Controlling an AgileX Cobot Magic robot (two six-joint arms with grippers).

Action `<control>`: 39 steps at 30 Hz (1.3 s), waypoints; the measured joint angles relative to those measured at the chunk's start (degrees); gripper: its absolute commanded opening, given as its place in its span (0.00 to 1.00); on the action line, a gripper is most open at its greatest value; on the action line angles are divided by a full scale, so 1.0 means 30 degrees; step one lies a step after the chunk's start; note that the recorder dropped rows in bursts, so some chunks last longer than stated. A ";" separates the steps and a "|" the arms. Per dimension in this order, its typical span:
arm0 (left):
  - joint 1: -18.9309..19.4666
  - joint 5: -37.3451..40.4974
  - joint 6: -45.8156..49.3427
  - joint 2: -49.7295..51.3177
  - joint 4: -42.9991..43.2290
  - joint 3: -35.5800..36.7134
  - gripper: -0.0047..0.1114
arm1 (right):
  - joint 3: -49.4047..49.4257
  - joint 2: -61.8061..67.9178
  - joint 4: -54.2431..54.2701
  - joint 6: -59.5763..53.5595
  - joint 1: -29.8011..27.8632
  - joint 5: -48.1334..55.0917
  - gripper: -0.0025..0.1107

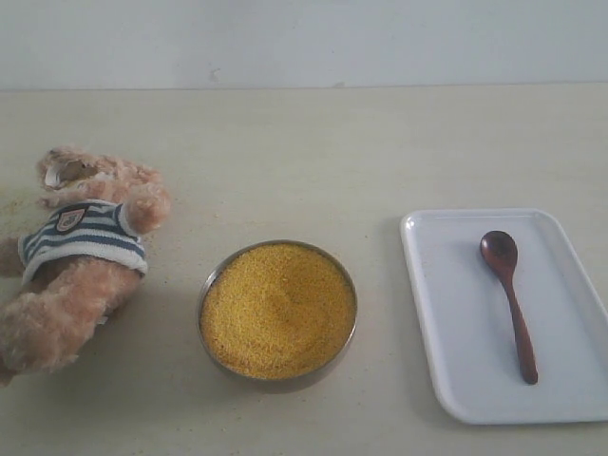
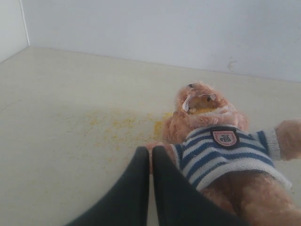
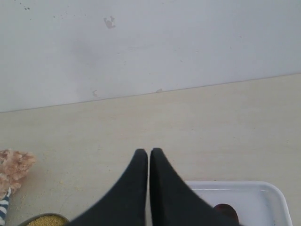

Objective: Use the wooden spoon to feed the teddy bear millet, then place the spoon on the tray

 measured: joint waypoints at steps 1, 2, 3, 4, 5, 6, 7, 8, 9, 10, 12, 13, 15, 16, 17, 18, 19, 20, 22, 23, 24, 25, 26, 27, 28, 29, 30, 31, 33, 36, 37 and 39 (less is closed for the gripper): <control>0.0000 0.0000 0.0000 0.0000 0.0000 0.0000 0.07 | 0.0000 0.0000 0.0000 0.0000 0.0000 0.0000 0.03; 0.0000 0.0000 0.0000 0.0000 0.0000 0.0000 0.07 | 0.0000 0.0000 0.0000 0.0000 0.0000 0.0000 0.03; 0.0000 0.0000 0.0000 0.0000 0.0000 0.0000 0.07 | 0.0000 0.0000 0.0000 0.0000 0.0000 0.0000 0.03; 0.0000 0.0000 0.0000 0.0000 0.0000 0.0000 0.07 | 0.0000 0.0000 0.0000 0.0000 0.0000 0.0000 0.03; 0.0000 0.0000 0.0000 0.0000 0.0000 0.0000 0.07 | 0.0000 0.0000 0.0000 0.0000 0.0000 0.0000 0.03; 0.0000 0.0000 0.0000 0.0000 0.0000 0.0000 0.07 | 0.0000 0.0000 0.0000 0.0000 0.0000 0.0000 0.03; 0.0000 0.0033 0.0000 0.0000 0.0000 0.0000 0.07 | 0.0000 0.0000 0.0000 0.0000 0.0000 0.0000 0.03; 0.0000 0.0033 0.0000 0.0000 0.0000 0.0000 0.07 | 0.0000 0.0000 0.0000 0.0000 0.0000 0.0000 0.03; 0.0000 0.0033 0.0000 0.0000 0.0000 0.0000 0.07 | 0.0000 0.0000 0.0000 0.0000 0.0000 0.0000 0.03; 0.0000 0.0033 0.0000 0.0000 0.0000 0.0000 0.07 | 0.0000 0.0000 0.0000 0.0000 0.0000 0.0000 0.03; 0.0000 0.0033 0.0000 0.0000 0.0000 0.0000 0.07 | 0.0000 0.0000 -0.0354 -0.0219 0.0000 -0.0164 0.03; 0.0000 0.0033 0.0000 0.0000 0.0000 0.0000 0.07 | 0.0000 0.0000 -0.0778 -0.0578 0.0000 -0.0306 0.03; 0.0000 0.0033 0.0000 0.0000 0.0000 0.0000 0.07 | 0.0000 0.0000 -0.1710 -0.1217 0.0000 -0.0386 0.03; 0.0000 0.0033 0.0000 0.0000 0.0000 0.0000 0.07 | 0.0000 0.0000 -0.2216 -0.1541 0.0000 -0.0386 0.03; 0.0000 0.0033 0.0000 0.0000 0.0000 0.0000 0.07 | 0.0000 0.0000 -0.2644 -0.1722 0.0000 -0.0257 0.03; 0.0000 0.0033 0.0000 0.0000 0.0000 0.0000 0.07 | 0.0000 0.0000 -0.2941 -0.1907 -0.0149 -0.0119 0.03; 0.0000 0.0033 0.0000 0.0000 0.0000 0.0000 0.07 | 0.0000 0.0000 -0.3118 -0.2133 -0.0386 0.0157 0.03; 0.0000 0.0033 0.0000 0.0000 0.0000 0.0000 0.07 | 0.0000 -0.0041 -0.3209 -0.2322 -0.0725 0.0573 0.03; 0.0000 0.0033 0.0000 0.0000 0.0000 0.0000 0.07 | 0.0124 -0.0460 -0.3349 -0.2693 -0.1542 0.1278 0.03; 0.0000 0.0033 0.0000 0.0000 0.0000 0.0000 0.07 | 0.0317 -0.0817 -0.3388 -0.2875 -0.2015 0.1521 0.03; 0.0000 0.0033 0.0000 0.0000 0.0000 0.0000 0.07 | 0.0604 -0.1165 -0.3416 -0.2973 -0.2375 0.1560 0.03; 0.0000 0.0033 0.0000 0.0000 0.0000 0.0000 0.07 | 0.0996 -0.1694 -0.3416 -0.3023 -0.2779 0.1522 0.03; 0.0000 0.0033 0.0000 0.0000 0.0000 0.0000 0.07 | 0.1514 -0.2288 -0.3416 -0.3080 -0.3119 0.1292 0.03; 0.0000 0.0033 0.0000 0.0000 0.0000 0.0000 0.07 | 0.2125 -0.2880 -0.3416 -0.3161 -0.3363 0.0929 0.03; 0.0000 0.0033 0.0000 0.0000 0.0000 0.0000 0.07 | 0.2672 -0.3350 -0.3428 -0.3178 -0.3503 0.0502 0.03; 0.0000 0.0033 0.0000 0.0000 0.0000 0.0000 0.07 | 0.3387 -0.3924 -0.3459 -0.3226 -0.3599 0.0077 0.03; 0.0000 0.0033 0.0000 0.0000 0.0000 0.0000 0.07 | 0.4102 -0.4481 -0.3497 -0.3258 -0.3639 -0.0258 0.03; 0.0000 0.0033 0.0000 0.0000 0.0000 0.0000 0.07 | 0.4636 -0.5001 -0.3497 -0.3258 -0.3639 -0.0444 0.03; 0.0000 0.0033 0.0000 0.0000 0.0000 0.0000 0.07 | 0.5866 -0.6010 -0.3526 -0.3302 -0.3639 -0.0598 0.03; 0.0000 0.0033 0.0000 0.0000 0.0000 0.0000 0.07 | 0.6978 -0.7443 -0.3526 -0.3302 -0.3639 -0.0373 0.03; 0.0000 0.0033 0.0000 0.0000 0.0000 0.0000 0.07 | 0.6984 -0.7847 -0.3570 -0.3316 -0.3639 0.0026 0.03; 0.0000 0.0033 0.0000 0.0000 0.0000 0.0000 0.07 | 0.6984 -0.8766 -0.3775 -0.3402 -0.3639 0.1049 0.03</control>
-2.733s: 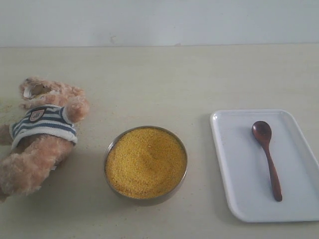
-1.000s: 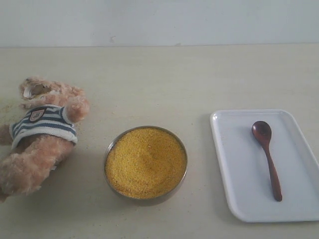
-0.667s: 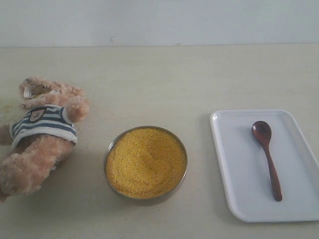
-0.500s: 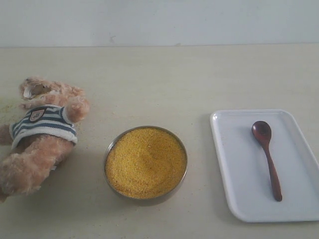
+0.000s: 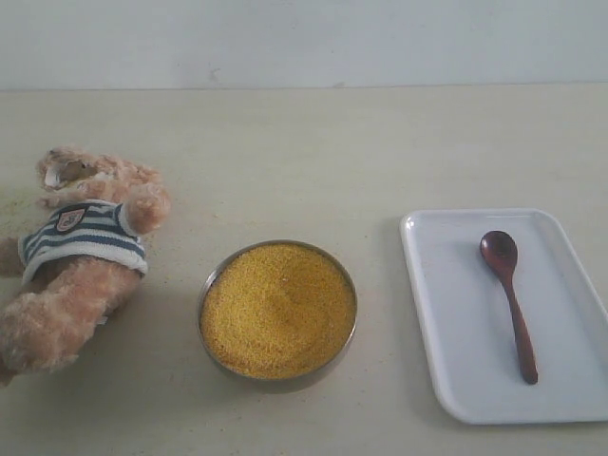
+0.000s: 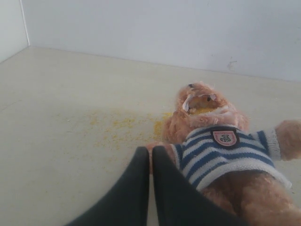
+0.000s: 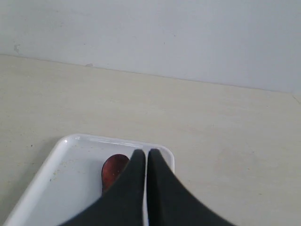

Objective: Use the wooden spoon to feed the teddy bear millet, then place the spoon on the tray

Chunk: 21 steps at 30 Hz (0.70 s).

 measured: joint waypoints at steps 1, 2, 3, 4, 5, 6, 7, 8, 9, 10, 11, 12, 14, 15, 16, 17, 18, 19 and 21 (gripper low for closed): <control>0.0000 0.0000 0.0000 0.0000 0.0000 0.0000 0.07 | 0.0000 -0.0425 -0.0161 0.0006 -0.0028 0.0481 0.03; 0.0000 0.0000 0.0000 0.0000 0.0000 0.0000 0.07 | 0.0032 -0.0814 -0.0223 -0.0044 -0.0072 0.1216 0.03; 0.0000 0.0000 0.0000 0.0000 0.0000 0.0000 0.07 | 0.0032 -0.1186 -0.0396 -0.0059 -0.0110 0.1717 0.03; 0.0000 0.0000 0.0000 0.0000 0.0000 0.0000 0.07 | 0.0032 -0.1477 -0.0396 -0.0059 -0.0146 0.2214 0.03; 0.0000 0.0000 0.0000 0.0000 0.0000 0.0000 0.07 | 0.0032 -0.1878 -0.0396 -0.0059 -0.0146 0.2810 0.03; 0.0000 0.0000 0.0000 0.0000 0.0000 0.0000 0.07 | 0.0069 -0.2062 -0.0396 -0.0092 -0.0146 0.3076 0.03; 0.0000 0.0000 0.0000 0.0000 0.0000 0.0000 0.07 | 0.0069 -0.2178 -0.0396 -0.0092 -0.0146 0.3264 0.03; 0.0000 0.0000 0.0000 0.0000 0.0000 0.0000 0.07 | 0.0105 -0.2214 -0.0396 -0.0092 -0.0146 0.3347 0.03; 0.0000 0.0000 0.0000 0.0000 0.0000 0.0000 0.07 | 0.0133 -0.2248 -0.0396 -0.0092 -0.0146 0.3478 0.03; 0.0000 0.0000 0.0000 0.0000 0.0000 0.0000 0.07 | 0.0133 -0.2246 -0.0396 -0.0092 -0.0146 0.3564 0.03; 0.0000 0.0000 0.0000 0.0000 0.0000 0.0000 0.07 | 0.0133 -0.2246 -0.0396 -0.0092 -0.0146 0.3565 0.03; 0.0000 0.0000 0.0000 0.0000 0.0000 0.0000 0.07 | 0.0133 -0.2252 -0.0396 -0.0092 -0.0146 0.3596 0.03; 0.0000 0.0000 0.0000 0.0000 0.0000 0.0000 0.07 | 0.0133 -0.2285 -0.0396 -0.0060 -0.0158 0.3635 0.03; 0.0000 0.0000 0.0000 0.0000 0.0000 0.0000 0.07 | 0.0133 -0.2285 -0.0396 -0.0060 -0.0268 0.3635 0.03; 0.0000 0.0000 0.0000 0.0000 0.0000 0.0000 0.07 | 0.0133 -0.2285 -0.0396 -0.0060 -0.0448 0.3635 0.03; 0.0000 0.0000 0.0000 0.0000 0.0000 0.0000 0.07 | 0.0133 -0.2285 -0.0396 -0.0060 -0.0734 0.3635 0.03; 0.0000 0.0000 0.0000 0.0000 0.0000 0.0000 0.07 | 0.0133 -0.2285 -0.0396 -0.0060 -0.0842 0.3635 0.03; 0.0000 0.0000 0.0000 0.0000 0.0000 0.0000 0.07 | 0.0133 -0.2285 -0.0396 -0.0060 -0.0924 0.3635 0.03; 0.0000 0.0000 0.0000 0.0000 0.0000 0.0000 0.07 | 0.0133 -0.2285 -0.0396 -0.0060 -0.0925 0.3635 0.03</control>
